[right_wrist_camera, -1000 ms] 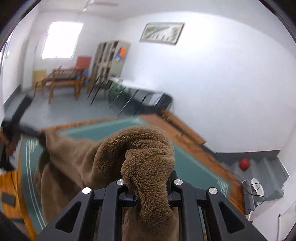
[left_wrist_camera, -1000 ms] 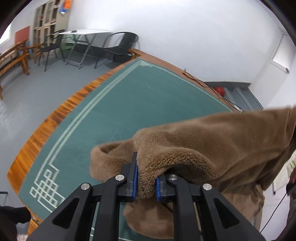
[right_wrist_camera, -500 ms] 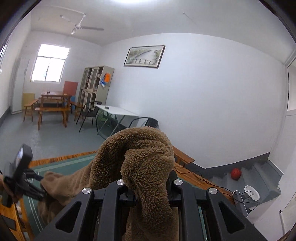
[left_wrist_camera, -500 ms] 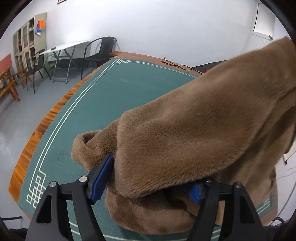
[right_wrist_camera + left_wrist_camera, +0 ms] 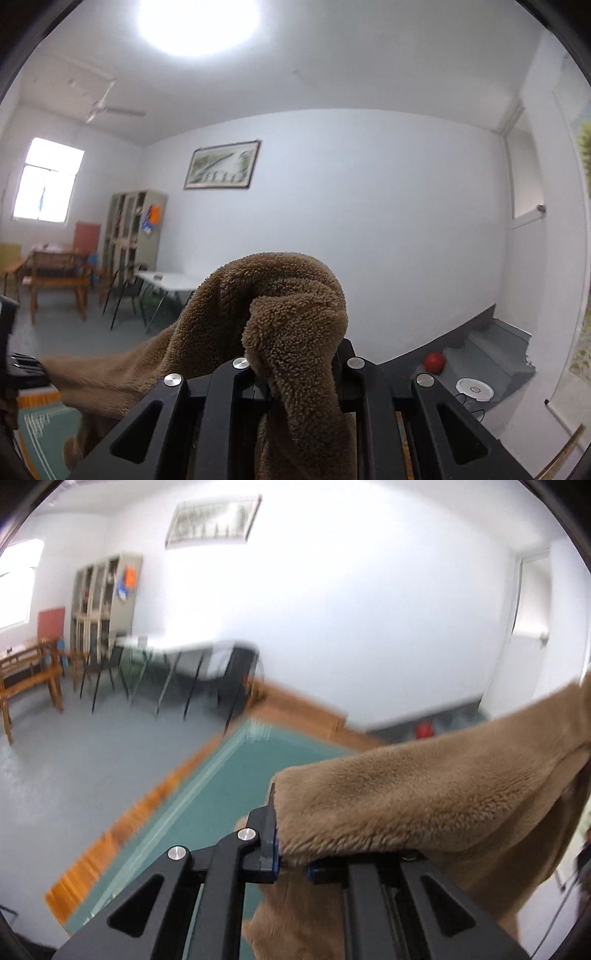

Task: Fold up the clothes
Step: 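Raise the brown sweatshirt high with both grippers to let it hang open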

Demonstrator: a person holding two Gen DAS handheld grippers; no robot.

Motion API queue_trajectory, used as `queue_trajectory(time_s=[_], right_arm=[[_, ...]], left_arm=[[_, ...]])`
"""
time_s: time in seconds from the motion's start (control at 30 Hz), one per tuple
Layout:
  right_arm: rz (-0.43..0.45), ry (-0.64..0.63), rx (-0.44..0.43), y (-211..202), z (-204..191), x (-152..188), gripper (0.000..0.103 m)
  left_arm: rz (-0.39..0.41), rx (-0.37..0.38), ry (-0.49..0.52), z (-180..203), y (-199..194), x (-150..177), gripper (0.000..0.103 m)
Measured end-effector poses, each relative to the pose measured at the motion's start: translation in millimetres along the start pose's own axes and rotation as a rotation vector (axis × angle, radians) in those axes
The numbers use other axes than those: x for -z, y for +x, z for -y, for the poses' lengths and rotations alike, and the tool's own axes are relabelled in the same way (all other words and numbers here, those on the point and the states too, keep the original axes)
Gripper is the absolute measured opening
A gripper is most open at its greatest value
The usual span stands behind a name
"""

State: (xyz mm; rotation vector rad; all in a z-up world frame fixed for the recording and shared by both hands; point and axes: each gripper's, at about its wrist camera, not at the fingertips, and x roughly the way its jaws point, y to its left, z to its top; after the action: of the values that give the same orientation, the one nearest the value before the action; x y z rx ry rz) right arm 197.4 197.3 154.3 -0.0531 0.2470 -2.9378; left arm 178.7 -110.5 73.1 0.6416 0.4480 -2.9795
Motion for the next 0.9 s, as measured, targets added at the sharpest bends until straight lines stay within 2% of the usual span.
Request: queue_trajectory(time_s=[0.07, 0.2, 0.33, 0.47, 0.6, 0.8, 0.9], right_arm=[[0.071, 0.006, 0.045, -10.4, 9.5, -16.4, 0.019], [0.224, 0.032, 0.126, -38.5, 27.9, -54.3, 0.019], [0.361, 0.091, 0.181, -70.2, 50.5, -95.3, 0.019], [0.463, 0.109, 0.212, -83.6, 51.2, -122.9, 0.019], [0.534, 0.109, 0.215, -104.8, 44.5, -137.1, 0.019], [0.552, 0.106, 0.179, -114.6, 31.3, -141.3, 0.019], [0.549, 0.096, 0.177, -120.2, 29.3, -139.7, 0.019]], left_arm=[[0.091, 0.026, -0.004, 9.0, -25.9, -27.5, 0.010], [0.243, 0.088, 0.007, 28.4, -80.7, -56.1, 0.010], [0.394, 0.151, 0.018, 47.8, -135.5, -84.8, 0.011], [0.539, 0.211, 0.027, 65.9, -188.5, -111.8, 0.011], [0.556, 0.221, -0.002, 58.5, -208.6, -109.1, 0.011], [0.548, 0.225, -0.041, 46.9, -218.9, -101.3, 0.011], [0.573, 0.227, -0.043, 47.5, -229.1, -101.8, 0.011]])
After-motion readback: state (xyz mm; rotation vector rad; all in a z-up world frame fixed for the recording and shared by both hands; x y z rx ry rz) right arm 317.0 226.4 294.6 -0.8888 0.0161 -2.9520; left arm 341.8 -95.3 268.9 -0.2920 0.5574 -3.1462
